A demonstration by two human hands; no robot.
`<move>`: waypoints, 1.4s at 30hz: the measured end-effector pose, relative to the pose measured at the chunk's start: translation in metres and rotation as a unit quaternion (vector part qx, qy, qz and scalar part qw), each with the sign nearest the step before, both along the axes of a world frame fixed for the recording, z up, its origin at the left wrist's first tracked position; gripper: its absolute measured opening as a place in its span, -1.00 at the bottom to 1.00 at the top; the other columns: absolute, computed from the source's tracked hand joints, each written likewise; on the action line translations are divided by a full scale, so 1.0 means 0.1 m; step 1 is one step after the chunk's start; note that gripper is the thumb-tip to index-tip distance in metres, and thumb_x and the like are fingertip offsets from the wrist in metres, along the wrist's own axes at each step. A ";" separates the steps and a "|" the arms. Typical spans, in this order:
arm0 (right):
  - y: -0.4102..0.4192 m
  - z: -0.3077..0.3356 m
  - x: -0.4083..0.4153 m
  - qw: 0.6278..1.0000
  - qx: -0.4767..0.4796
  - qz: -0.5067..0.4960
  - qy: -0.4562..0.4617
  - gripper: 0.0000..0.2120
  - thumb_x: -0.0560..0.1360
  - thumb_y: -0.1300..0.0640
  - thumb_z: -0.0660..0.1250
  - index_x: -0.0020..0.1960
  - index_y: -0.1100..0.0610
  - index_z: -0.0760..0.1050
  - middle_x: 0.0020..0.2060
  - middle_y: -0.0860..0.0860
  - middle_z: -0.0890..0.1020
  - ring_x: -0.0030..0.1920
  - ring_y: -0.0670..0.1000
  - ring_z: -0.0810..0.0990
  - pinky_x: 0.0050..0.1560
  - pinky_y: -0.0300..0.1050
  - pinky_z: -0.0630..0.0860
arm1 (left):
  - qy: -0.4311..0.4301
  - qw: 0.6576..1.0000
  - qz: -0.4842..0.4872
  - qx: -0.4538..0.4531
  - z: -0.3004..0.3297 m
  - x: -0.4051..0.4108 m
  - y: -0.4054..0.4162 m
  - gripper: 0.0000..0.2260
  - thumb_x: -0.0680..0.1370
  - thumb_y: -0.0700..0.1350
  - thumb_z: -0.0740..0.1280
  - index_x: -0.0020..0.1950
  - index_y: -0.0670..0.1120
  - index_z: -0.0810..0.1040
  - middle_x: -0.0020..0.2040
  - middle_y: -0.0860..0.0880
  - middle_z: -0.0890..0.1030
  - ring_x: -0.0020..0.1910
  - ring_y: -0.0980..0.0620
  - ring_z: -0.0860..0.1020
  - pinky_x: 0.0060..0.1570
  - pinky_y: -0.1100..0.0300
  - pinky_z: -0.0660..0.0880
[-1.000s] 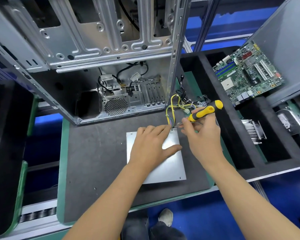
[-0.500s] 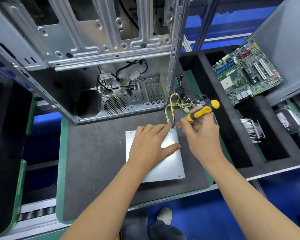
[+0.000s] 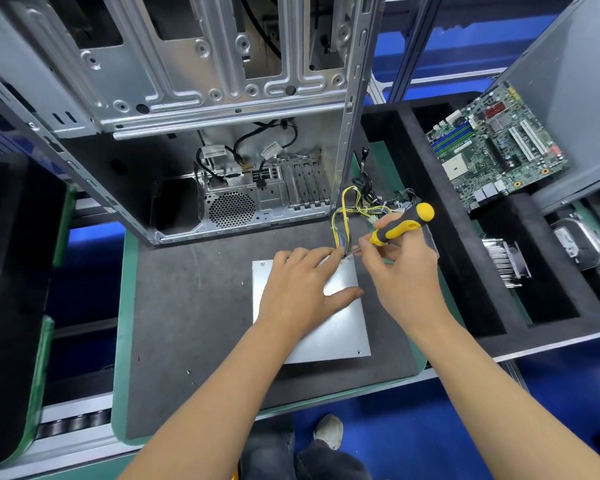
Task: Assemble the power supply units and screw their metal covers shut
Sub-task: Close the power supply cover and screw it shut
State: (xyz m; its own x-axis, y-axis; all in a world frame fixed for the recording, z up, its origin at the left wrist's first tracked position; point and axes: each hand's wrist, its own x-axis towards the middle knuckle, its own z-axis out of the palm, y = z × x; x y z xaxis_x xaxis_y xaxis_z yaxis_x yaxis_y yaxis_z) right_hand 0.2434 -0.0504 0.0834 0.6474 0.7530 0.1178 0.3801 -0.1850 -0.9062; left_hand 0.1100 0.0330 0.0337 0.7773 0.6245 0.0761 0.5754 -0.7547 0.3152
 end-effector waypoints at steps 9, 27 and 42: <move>0.01 0.06 0.00 0.999 -0.030 0.018 -0.025 -0.68 0.54 0.24 0.39 -0.02 -0.16 0.39 -0.19 -0.12 0.64 -0.11 -0.10 0.69 0.01 0.00 0.64 | -0.026 1.000 0.002 0.007 0.00 0.00 -0.02 -0.38 0.49 0.36 0.27 0.40 0.00 0.53 0.27 0.07 0.60 0.15 -0.07 0.54 0.14 0.00 0.37; 0.22 0.24 0.09 0.969 -0.141 0.134 -0.150 -0.82 0.55 0.17 0.36 0.09 0.06 0.39 -0.18 0.02 0.65 -0.15 0.13 0.63 -0.03 0.12 0.57 | -0.028 1.000 -0.005 0.003 -0.01 -0.01 0.01 -0.41 0.51 0.38 0.22 0.38 0.04 0.54 0.26 0.13 0.58 0.12 -0.03 0.52 0.09 0.05 0.31; 0.28 0.23 0.12 0.956 -0.190 0.102 -0.197 -0.66 0.45 0.05 0.48 -0.04 -0.04 0.29 -0.37 -0.11 0.57 -0.23 0.05 0.58 -0.33 -0.27 0.38 | -0.197 0.973 0.083 -0.090 0.14 0.21 0.02 -0.88 0.45 -0.20 0.50 -0.25 -0.13 0.61 -0.35 -0.09 0.63 -0.30 -0.19 0.58 -0.21 0.07 0.32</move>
